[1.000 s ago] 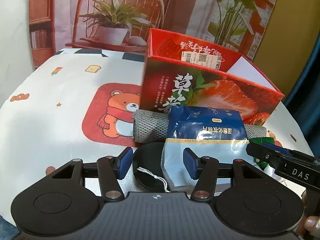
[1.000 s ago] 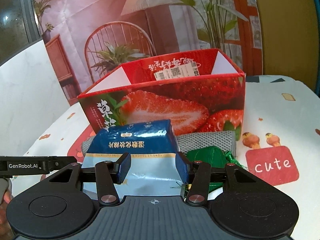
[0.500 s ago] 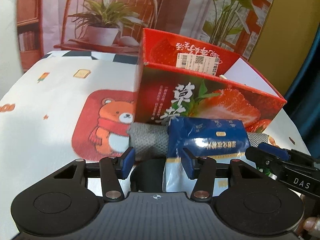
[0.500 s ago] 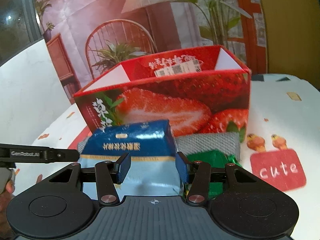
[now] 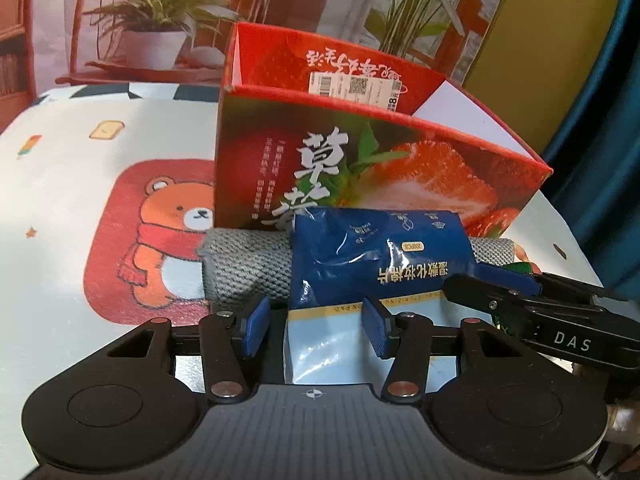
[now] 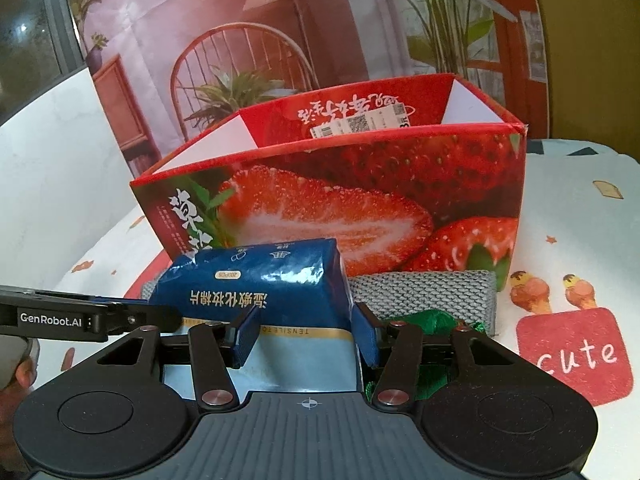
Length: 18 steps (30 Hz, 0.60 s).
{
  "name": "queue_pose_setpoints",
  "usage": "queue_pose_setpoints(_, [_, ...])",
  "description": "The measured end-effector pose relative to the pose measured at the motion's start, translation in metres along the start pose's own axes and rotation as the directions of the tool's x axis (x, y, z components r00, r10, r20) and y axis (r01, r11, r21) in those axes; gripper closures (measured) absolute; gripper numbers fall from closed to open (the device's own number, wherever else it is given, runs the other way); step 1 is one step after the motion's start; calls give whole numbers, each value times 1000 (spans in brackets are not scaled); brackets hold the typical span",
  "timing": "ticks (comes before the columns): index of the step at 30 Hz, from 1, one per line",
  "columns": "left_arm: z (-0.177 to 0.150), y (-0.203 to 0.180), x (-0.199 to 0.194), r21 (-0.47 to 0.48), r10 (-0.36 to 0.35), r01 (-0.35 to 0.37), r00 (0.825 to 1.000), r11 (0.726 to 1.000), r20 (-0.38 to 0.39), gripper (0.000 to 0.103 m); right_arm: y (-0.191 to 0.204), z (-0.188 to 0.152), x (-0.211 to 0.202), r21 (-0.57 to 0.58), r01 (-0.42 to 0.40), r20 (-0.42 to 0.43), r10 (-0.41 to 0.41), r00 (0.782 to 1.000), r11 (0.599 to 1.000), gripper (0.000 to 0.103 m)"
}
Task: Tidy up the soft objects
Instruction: 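Lift the blue tissue packet with the right gripper toward the box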
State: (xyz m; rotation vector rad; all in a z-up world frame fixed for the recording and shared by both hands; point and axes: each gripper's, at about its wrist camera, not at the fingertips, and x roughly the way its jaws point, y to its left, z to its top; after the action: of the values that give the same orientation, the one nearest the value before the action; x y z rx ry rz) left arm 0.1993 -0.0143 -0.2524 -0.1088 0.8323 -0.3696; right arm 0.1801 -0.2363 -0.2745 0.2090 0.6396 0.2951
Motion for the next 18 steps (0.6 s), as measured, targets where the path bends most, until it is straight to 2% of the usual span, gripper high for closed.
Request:
queue_pose_setpoints(2, [-1,1,1,-4,-10,10,1000,1000,0,50,0,1,2,-8,-3,-1,3,1000,1000,55])
queue_pose_setpoints(4, [-3,1,3,-5,-11,11,1000,1000,0,58,2,1,2,-24,-3,-1,3,1000,1000,54])
queue_pose_setpoints(9, [-8,4,7,-30,-20,20,1000,999,-1,59,12,-2,4,-91,11,-2,-12,1000,996,50])
queue_pose_setpoints(18, [-7,5,9,-32,-13,13,1000,999,-10,59,16,-9,13,-126,13,-46,-19,999,992,51])
